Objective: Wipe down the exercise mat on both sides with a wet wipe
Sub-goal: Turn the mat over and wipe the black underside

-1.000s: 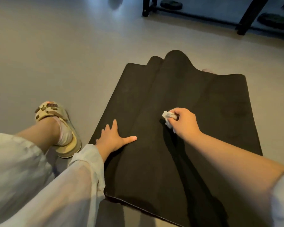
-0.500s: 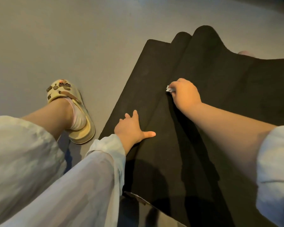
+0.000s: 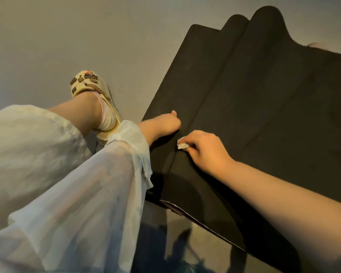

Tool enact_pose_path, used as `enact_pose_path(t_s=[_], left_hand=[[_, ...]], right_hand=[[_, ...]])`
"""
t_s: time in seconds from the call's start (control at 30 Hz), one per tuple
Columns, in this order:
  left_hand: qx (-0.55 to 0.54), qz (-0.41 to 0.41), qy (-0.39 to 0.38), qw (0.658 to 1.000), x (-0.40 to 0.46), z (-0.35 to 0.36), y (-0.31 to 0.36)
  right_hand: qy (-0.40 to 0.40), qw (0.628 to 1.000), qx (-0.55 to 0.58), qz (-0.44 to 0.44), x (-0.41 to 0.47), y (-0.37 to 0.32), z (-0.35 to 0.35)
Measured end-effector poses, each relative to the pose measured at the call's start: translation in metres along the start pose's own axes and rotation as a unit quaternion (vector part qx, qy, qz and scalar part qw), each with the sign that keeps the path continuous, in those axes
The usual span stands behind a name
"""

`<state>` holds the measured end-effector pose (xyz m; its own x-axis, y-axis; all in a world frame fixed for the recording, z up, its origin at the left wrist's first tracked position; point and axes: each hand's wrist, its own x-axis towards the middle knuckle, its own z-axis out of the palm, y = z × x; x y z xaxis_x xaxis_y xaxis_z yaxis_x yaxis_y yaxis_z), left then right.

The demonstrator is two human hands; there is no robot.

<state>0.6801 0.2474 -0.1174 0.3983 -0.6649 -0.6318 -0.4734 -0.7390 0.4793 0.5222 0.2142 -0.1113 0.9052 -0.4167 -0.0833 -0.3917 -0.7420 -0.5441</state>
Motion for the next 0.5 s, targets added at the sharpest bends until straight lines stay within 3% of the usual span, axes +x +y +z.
enact_pose_path(t_s=[0.1,0.17,0.3,0.37,0.43,0.5], left_hand=[[-0.032,0.008,-0.008,0.999,0.000,0.001,-0.001],[0.029,0.009,-0.014,0.999,-0.001,0.004,-0.002],[0.115,0.023,0.013,0.993,0.000,0.008,-0.001],[0.136,0.025,0.018,0.990,-0.001,0.011,-0.001],[0.154,0.025,0.025,0.987,0.000,0.013,0.001],[0.171,0.024,0.028,0.984,0.001,0.013,0.002]], right_hand=[[-0.004,0.999,0.036,-0.023,-0.016,-0.009,0.005],[-0.017,0.997,0.045,-0.052,-0.030,-0.017,0.008],[-0.155,0.968,0.056,-0.190,-0.075,-0.034,0.023],[-0.183,0.953,0.044,-0.239,-0.093,-0.037,0.024],[-0.107,0.963,0.078,-0.233,-0.092,-0.030,0.013],[0.032,0.976,0.072,-0.204,-0.072,-0.017,-0.010]])
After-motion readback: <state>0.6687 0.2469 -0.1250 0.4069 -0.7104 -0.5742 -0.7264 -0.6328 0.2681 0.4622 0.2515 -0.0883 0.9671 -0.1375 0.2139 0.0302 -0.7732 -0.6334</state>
